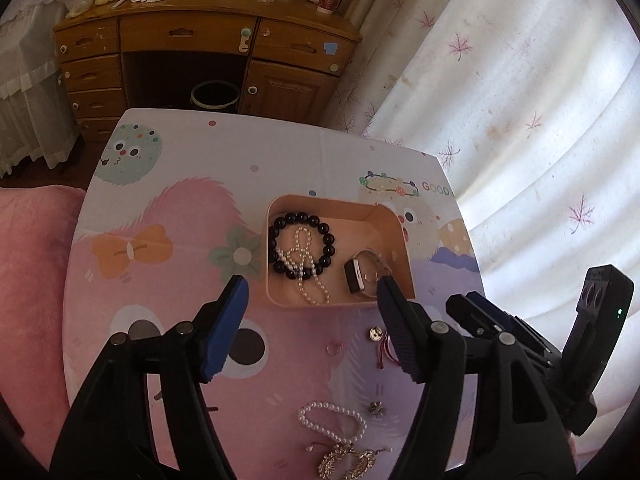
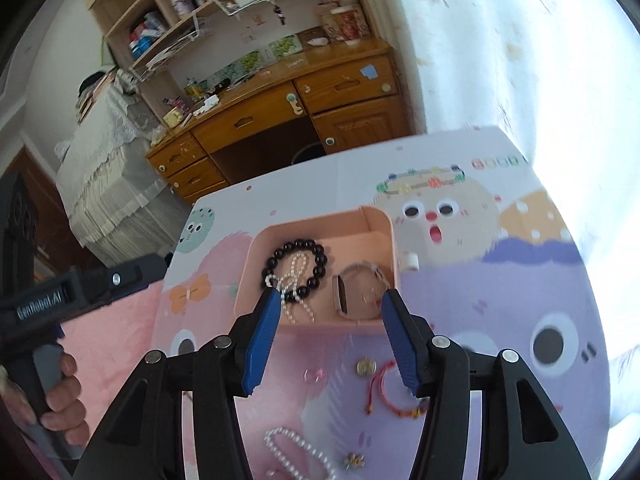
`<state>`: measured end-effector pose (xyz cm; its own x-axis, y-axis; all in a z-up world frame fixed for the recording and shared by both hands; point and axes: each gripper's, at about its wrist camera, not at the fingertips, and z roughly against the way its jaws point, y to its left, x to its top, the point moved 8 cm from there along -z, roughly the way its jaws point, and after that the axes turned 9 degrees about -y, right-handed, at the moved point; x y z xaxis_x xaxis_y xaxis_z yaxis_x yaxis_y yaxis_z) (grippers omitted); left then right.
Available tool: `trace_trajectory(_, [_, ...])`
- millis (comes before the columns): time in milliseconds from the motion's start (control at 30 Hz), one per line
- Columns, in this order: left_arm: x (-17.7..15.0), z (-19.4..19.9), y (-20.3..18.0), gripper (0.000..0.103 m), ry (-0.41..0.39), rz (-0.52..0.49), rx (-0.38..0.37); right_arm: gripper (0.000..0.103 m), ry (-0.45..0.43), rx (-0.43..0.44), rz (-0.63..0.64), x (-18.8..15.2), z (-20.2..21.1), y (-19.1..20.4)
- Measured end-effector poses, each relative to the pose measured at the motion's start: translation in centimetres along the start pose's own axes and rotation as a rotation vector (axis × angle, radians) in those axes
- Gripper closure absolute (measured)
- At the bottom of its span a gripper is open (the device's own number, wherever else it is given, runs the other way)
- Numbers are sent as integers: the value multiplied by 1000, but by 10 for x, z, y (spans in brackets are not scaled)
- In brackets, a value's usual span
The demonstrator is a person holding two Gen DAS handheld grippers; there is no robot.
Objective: Organize jewelry
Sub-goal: 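Move both tools back to the remaining pearl and gold jewelry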
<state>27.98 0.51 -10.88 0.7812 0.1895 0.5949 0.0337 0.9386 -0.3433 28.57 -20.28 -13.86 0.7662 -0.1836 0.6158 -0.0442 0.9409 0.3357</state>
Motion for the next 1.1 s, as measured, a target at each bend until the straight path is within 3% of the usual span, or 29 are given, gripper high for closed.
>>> trace_trajectory(167, [-39, 12, -1, 36, 46, -30, -17, 50, 32, -31, -52, -36, 24, -24])
trace_trajectory(367, [-86, 24, -13, 35, 85, -188, -38, 50, 70, -24, -13, -97, 58, -32])
trace_trajectory(767, [-154, 0, -24, 35, 257, -314, -87, 50, 72, 10, 392, -207, 93, 25])
trace_trajectory(967, [-179, -33, -20, 36, 381, -317, -53, 50, 72, -53, 598, -237, 83, 44])
trace_trajectory(1100, [-186, -46, -24, 36, 407, -324, -51, 50, 78, -59, 617, -246, 74, 44])
